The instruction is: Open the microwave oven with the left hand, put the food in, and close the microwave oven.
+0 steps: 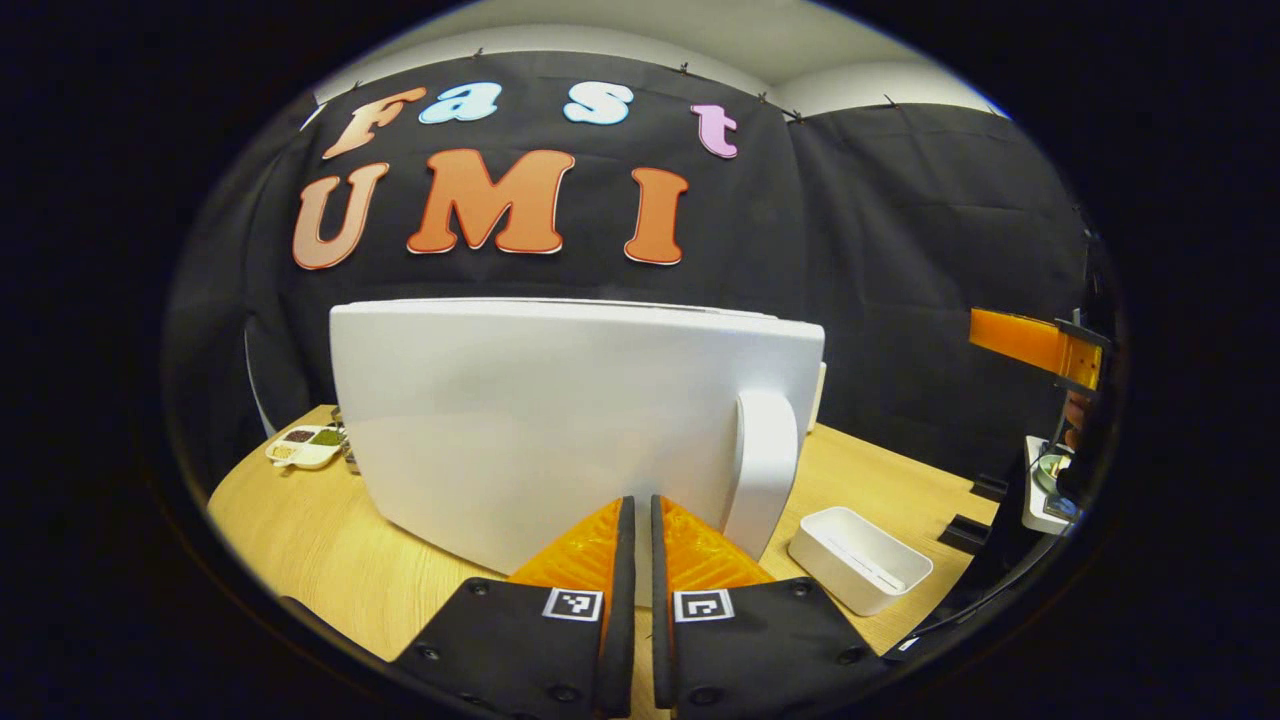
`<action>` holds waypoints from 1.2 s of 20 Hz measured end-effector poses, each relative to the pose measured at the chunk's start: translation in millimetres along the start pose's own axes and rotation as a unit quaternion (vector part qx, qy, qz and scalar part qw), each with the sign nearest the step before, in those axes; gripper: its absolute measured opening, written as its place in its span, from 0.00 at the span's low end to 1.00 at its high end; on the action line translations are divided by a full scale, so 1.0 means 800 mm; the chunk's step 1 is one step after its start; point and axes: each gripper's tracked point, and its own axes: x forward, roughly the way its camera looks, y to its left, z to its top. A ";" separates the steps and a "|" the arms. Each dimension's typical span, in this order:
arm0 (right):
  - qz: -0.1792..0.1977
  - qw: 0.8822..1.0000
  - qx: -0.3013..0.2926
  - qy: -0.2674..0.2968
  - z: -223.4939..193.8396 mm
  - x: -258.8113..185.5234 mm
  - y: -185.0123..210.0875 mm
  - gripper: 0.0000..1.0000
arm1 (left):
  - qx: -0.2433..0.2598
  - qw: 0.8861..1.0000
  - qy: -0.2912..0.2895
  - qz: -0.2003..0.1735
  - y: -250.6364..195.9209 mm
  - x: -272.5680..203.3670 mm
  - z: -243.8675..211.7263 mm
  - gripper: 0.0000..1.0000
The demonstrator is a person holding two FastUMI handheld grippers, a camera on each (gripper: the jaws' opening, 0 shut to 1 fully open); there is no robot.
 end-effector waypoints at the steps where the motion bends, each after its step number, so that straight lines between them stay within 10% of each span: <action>1: 0.000 1.000 0.003 -0.001 -0.001 0.002 -0.003 0.86 | 0.009 1.000 0.001 0.002 -0.001 0.011 0.002 0.12; 24: 0.011 1.000 0.014 0.012 -0.026 0.024 -0.003 0.86 | -0.025 0.998 0.020 0.053 -0.008 0.162 -0.001 0.05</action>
